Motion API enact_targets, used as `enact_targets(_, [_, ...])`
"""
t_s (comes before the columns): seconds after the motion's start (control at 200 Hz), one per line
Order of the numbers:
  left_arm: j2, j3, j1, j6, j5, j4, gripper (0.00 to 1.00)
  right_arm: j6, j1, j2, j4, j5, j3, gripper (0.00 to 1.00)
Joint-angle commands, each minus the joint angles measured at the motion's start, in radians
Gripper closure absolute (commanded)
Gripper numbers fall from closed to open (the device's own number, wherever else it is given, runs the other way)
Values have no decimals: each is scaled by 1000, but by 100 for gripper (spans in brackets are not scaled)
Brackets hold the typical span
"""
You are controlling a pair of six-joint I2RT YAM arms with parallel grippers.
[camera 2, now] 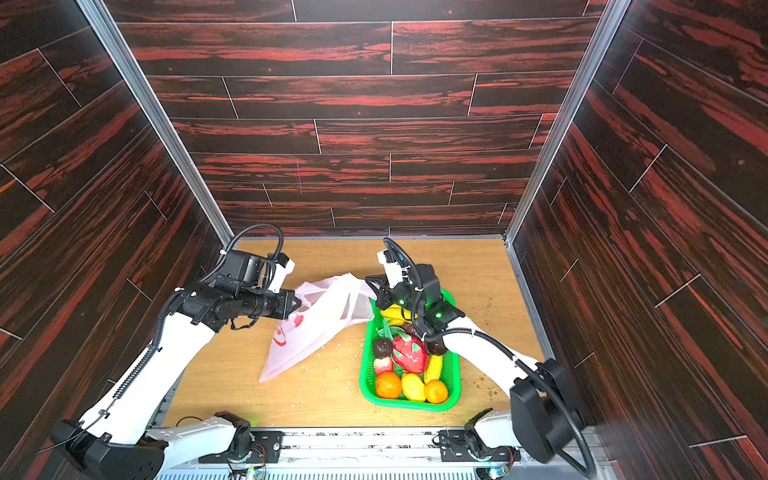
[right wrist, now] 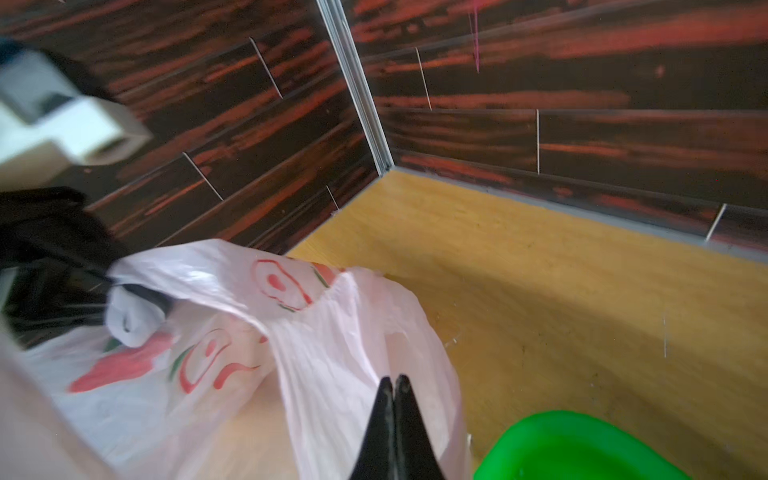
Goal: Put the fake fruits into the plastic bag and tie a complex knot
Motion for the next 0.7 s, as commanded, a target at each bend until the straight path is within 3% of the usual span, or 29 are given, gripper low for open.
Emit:
enact_targets(0.0, [-51,-27,6,137,101,-43,100,19,-28,73,-46,-25,66,100])
enact_targets(0.12, [-98,-69,5,210,109,-25,100,34,-33,145,-53,-4,91,100])
enact_targets(0.271, [-117,-94,6,179,57,34,100,33,-37,167,-93,-17,134,100])
enact_targets(0.386, [-111,-98,6,96,40,88,100,20,-40,96,-130,-17,151,73])
enact_targets(0.526, [-79,-84,5,-22,-8,110,100,-9,-49,18,-295,-22,202,44])
enact_targets(0.696, [-40,-90,6,-24,51,114,100,-18,-60,-82,-507,-12,241,23])
